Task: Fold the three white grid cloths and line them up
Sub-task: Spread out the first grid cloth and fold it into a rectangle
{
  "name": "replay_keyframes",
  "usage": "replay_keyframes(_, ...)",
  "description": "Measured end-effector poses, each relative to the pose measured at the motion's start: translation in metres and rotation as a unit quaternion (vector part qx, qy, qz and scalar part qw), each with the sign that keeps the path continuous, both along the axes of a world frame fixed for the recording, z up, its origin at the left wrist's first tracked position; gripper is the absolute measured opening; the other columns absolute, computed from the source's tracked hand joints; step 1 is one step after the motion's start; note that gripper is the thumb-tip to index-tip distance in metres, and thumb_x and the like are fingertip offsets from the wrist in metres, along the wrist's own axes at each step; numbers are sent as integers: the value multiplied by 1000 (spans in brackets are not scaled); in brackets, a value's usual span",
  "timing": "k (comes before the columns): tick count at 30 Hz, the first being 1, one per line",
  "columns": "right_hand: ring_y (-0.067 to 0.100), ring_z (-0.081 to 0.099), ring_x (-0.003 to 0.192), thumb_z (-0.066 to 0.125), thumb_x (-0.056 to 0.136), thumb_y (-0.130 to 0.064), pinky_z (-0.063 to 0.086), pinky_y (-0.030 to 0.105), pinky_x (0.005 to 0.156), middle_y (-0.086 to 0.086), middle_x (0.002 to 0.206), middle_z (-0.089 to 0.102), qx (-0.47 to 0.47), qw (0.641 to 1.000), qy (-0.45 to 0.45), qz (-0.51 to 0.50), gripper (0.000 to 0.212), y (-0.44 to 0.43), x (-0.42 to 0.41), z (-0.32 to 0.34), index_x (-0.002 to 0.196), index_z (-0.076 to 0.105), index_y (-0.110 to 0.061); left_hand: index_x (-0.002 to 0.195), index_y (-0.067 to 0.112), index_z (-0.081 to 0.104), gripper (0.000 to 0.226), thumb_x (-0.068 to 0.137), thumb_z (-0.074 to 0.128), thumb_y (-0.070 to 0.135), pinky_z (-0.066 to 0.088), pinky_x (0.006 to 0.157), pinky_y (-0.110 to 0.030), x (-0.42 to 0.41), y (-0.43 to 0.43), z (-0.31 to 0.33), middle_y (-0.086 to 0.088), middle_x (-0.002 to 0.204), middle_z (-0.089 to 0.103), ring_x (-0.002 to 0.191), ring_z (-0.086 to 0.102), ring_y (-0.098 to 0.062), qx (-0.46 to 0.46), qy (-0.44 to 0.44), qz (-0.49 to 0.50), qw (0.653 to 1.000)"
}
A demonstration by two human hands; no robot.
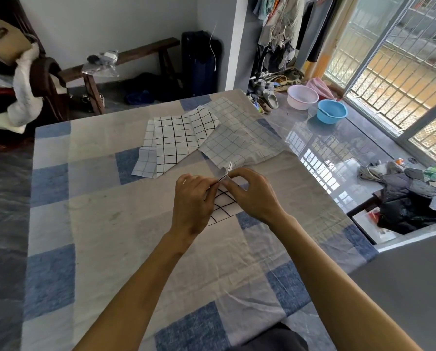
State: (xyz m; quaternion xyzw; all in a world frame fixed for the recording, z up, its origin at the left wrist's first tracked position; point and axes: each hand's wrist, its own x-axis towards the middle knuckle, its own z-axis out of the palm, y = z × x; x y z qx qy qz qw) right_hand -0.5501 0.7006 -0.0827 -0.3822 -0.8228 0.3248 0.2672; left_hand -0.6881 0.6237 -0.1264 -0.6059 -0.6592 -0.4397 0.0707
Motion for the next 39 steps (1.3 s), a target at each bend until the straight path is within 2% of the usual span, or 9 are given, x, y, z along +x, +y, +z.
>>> replay_keyframes(4,15,51,113,65,87,-36,44,34,97,0,116,59,119,993,2,17,32,6,4,-2,114,60,-19,98,12,66,16,92,58,23,41,90,-40,-5,0,-1,-2,85,66,82,53,-15,-15,16,1,1000)
replay_keyframes(9,21,44,127,66,87,-32,33,39,104,0,118,62,148,987,-50,42,15,14,0,2,96,71,-20,99,11,66,14,91,60,20,42,90,-42,-7,2,4,-3,81,65,78,53,-19,-20,45,-1,999)
replay_keyframes(16,9,58,92,70,85,-17,47,27,84,-6,90,67,66,994,75,-47,5,16,2,23,86,70,-13,97,8,66,20,95,52,23,39,93,-42,-21,-5,-8,-4,77,64,72,53,-23,-37,64,16,997)
replay_keyframes(24,5,60,89,67,87,-22,48,23,81,-10,87,67,40,991,86,-97,5,24,10,23,86,70,-19,95,9,65,19,94,51,22,40,86,-40,-36,-8,-11,-5,80,64,75,49,-21,-45,61,21,997)
replay_keyframes(28,-5,57,84,67,87,-21,42,9,77,-7,88,66,52,985,107,-127,4,28,14,23,84,69,-21,92,9,64,27,96,46,28,43,81,-42,-41,-10,-12,-5,80,62,73,51,-22,-55,43,34,997)
replay_keyframes(31,-5,56,85,65,89,-23,44,15,80,-7,90,66,41,983,98,-151,4,31,18,16,86,67,-23,90,9,58,23,98,44,24,39,77,-36,-37,-8,-4,-7,83,57,76,48,-21,-56,17,43,997)
replay_keyframes(34,12,53,108,65,89,-27,40,34,100,-3,108,64,60,984,8,-165,15,30,27,3,102,66,-21,90,8,55,20,99,41,20,40,76,-37,-35,-1,7,-9,87,54,78,47,-23,-63,37,35,997)
replay_keyframes(36,23,38,132,67,86,-29,23,38,110,3,127,55,108,983,-64,-135,35,24,29,-3,119,60,-20,92,8,56,21,98,41,21,40,79,-39,-35,5,15,-12,92,56,83,50,-26,-72,81,20,994)
replay_keyframes(39,25,12,145,65,86,-37,8,42,115,6,144,40,142,981,-129,-29,44,11,15,-8,127,55,-25,94,8,58,10,93,54,17,42,82,-42,-28,10,22,-16,97,57,90,54,-30,-80,159,-15,984)
